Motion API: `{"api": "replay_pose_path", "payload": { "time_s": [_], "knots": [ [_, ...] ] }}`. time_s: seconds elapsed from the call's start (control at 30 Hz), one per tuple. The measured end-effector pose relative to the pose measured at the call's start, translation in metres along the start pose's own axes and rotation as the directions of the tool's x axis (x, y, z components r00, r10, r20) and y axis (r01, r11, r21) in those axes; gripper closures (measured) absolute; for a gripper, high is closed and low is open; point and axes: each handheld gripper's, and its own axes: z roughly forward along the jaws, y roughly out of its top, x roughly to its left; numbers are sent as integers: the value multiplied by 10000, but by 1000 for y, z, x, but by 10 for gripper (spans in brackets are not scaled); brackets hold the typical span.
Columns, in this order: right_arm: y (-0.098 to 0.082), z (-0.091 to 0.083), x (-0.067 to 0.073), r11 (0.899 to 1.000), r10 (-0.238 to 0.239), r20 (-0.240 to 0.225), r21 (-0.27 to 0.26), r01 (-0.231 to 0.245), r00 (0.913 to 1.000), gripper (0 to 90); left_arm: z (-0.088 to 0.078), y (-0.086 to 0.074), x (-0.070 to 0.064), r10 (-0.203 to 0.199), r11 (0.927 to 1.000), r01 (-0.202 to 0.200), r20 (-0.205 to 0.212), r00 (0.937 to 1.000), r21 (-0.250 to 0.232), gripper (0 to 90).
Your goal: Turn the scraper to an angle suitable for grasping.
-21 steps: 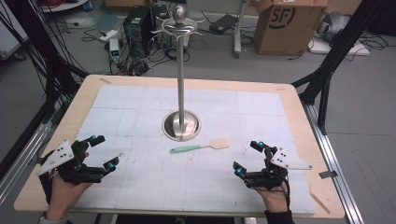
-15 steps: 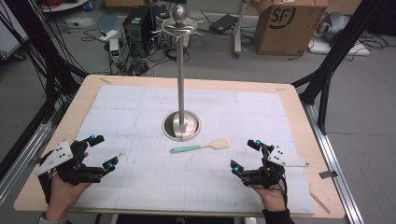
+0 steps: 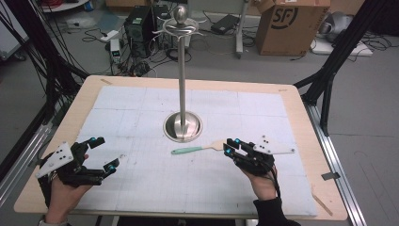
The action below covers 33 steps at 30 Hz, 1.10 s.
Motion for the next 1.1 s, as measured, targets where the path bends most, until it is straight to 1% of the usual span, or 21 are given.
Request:
{"api": "replay_pose_path", "payload": {
  "time_s": [0.03,0.07,0.13,0.17,0.2,0.27,0.33,0.4,0.43,0.47,0.53,0.6,0.63,0.77,0.8,0.87,0.9,0.93,0.97,1.0,1.1],
  "knots": [
    [0,0,0,10000,0,0,0,0,10000,808,0,0,0,5,10000,-5,8,10000,25,63],
    [2,8,0,9989,-280,93,380,277,9996,890,0,0,0,25,10000,-25,32,10000,39,63],
    [3,13,0,9981,-354,108,505,348,9993,894,0,0,0,31,10000,-31,34,10000,15,63],
    [3,21,-1,9957,-445,-1,811,444,9990,895,0,0,0,16,10000,-16,21,10000,-18,63],
    [3,23,-2,9946,-547,-5,881,545,9985,896,1,0,0,8,10000,-8,22,10000,-29,64],
    [3,30,-4,9929,-539,7,1061,535,9985,896,1,0,0,11,10000,-11,44,10000,30,63],
    [2,36,-7,9923,-476,160,1155,454,9987,897,2,0,0,26,10000,-26,75,10000,44,64],
    [2,40,-11,9919,-218,210,1253,190,9995,897,3,0,0,3,10000,-3,79,10000,31,64],
    [2,40,-11,9919,-218,210,1253,190,9995,897,4,0,0,19,10000,-19,98,10000,11,64],
    [1,45,-14,9887,-143,399,1499,82,9991,897,5,0,0,0,10000,0,116,9999,14,63],
    [1,48,-16,9867,-92,411,1624,24,9991,897,7,0,0,24,10000,-25,171,9999,42,64],
    [-2,56,-20,9788,39,458,2042,-132,9989,897,9,0,-1,-5,10000,4,175,9998,56,64],
    [-2,56,-20,9788,39,458,2042,-132,9989,897,10,0,-1,21,10000,-22,188,9998,81,64],
    [-5,67,-24,9686,98,423,2479,-199,9991,897,13,0,-1,48,10000,-49,245,9997,77,63],
    [-6,73,-26,9607,140,418,2766,-251,9990,897,14,1,-2,41,10000,-43,241,9997,64,63],
    [-7,80,-29,9521,151,366,3048,-256,9992,900,15,1,-2,49,10000,-51,272,9996,55,63],
    [-7,80,-29,9521,151,366,3048,-256,9992,900,16,1,-2,48,10000,-50,279,9996,65,63],
    [-7,86,-31,9427,343,296,3309,-421,9990,900,17,1,-2,44,9999,-48,270,9996,118,63],
    [-7,89,-32,9397,334,307,3394,-418,9990,900,18,0,-2,48,9998,-53,240,9997,202,63],
    [-7,89,-32,9397,334,307,3394,-418,9990,900,18,0,-2,48,9998,-53,240,9997,202,63],
    [-11,102,-35,9219,199,387,3861,-333,9991,900,18,0,-3,66,9998,-70,243,9997,194,63]
  ]
}}
